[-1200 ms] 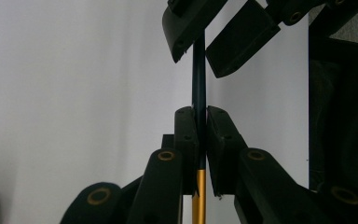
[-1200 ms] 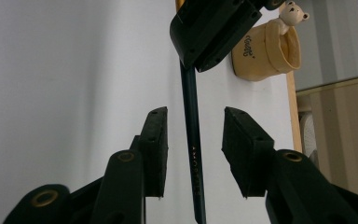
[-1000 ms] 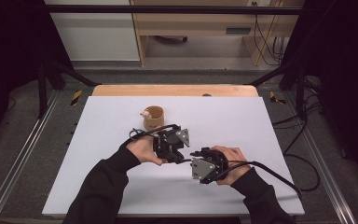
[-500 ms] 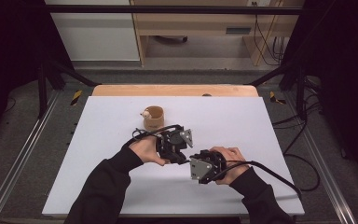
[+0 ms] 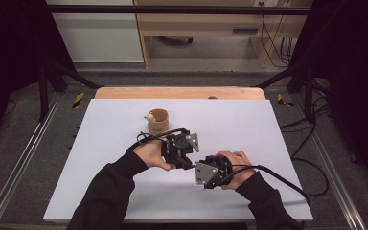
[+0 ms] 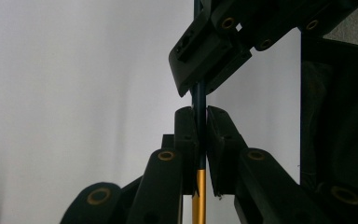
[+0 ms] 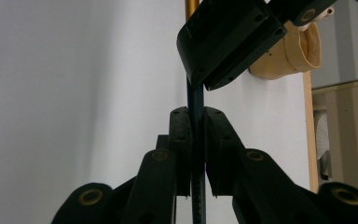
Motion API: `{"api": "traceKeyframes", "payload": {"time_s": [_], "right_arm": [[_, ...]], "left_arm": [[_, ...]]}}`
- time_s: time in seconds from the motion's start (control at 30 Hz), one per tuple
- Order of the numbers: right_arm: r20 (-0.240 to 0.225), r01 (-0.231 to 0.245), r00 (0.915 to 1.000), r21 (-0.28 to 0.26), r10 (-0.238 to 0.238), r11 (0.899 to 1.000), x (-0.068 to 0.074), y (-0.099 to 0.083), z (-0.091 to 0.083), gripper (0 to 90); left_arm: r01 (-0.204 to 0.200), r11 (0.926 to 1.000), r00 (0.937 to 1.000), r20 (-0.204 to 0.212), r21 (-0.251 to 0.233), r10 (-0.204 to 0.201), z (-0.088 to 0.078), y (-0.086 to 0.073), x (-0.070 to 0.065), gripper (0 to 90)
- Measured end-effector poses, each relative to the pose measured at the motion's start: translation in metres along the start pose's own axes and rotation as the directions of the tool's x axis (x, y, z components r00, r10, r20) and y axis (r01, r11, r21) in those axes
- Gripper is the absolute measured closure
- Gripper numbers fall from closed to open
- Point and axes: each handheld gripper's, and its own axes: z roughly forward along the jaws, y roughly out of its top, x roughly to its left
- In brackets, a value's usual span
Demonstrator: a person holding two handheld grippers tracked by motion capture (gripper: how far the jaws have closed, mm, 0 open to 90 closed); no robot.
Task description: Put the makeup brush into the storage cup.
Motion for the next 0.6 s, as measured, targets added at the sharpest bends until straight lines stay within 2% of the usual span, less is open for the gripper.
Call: {"api": "traceKeyframes", "payload": {"time_s": [0.27,0.47,0.5,0.57,0.6], "right_arm": [[-0.016,-0.009,0.9998,-0.001,0.009,1.0,0.0012,-0.0004,0.0002,83.7],[-0.008,-0.018,0.9998,-0.004,0.018,1.0,0.001,-0.001,0.0001,83.9],[-0.015,-0.032,0.9994,0.0,0.032,0.999,0.0013,-0.0006,-0.0006,83.9],[-0.014,-0.027,0.9995,0.0,0.027,1.0,0.0002,-0.0011,-0.0004,83.9],[-0.013,-0.047,0.9988,0.006,0.047,0.999,0.0011,-0.0015,-0.0007,83.9]], "left_arm": [[-0.003,1.0,0.9999,0.01,0.002,0.003,0.0014,0.0004,-0.0005,82.5],[-0.017,0.9998,0.9998,-0.005,-0.012,0.017,0.0008,-0.0006,-0.0019,81.8],[-0.021,0.9996,0.9998,-0.006,-0.018,0.021,0.0,-0.0013,-0.0019,81.1],[-0.023,0.9993,0.9995,-0.021,-0.028,0.023,-0.0016,-0.0029,-0.0026,73.7],[-0.027,0.9991,0.9993,-0.028,-0.032,0.026,-0.0029,-0.0039,-0.0026,70.1]]}}
